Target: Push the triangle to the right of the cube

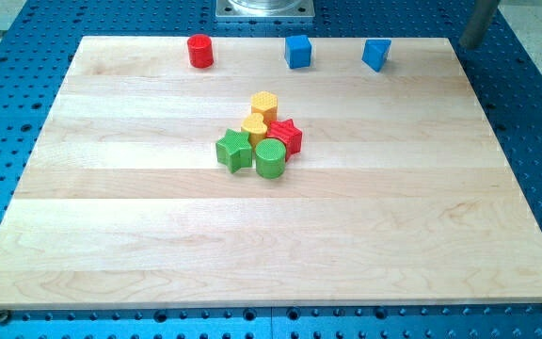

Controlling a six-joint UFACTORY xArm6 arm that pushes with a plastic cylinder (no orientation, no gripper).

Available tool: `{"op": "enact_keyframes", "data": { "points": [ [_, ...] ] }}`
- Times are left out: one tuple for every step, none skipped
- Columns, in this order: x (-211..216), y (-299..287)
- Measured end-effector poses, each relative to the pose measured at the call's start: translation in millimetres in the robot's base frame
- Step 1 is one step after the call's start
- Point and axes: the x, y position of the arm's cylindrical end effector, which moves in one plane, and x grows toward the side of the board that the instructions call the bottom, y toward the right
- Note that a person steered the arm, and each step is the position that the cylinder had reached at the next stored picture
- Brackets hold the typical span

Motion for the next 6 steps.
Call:
{"op": "enact_keyframes", "data": {
  "points": [
    [0,0],
    [4,-9],
    [9,-79],
    [27,-106],
    [28,-111],
    [28,-126]
  ]
}}
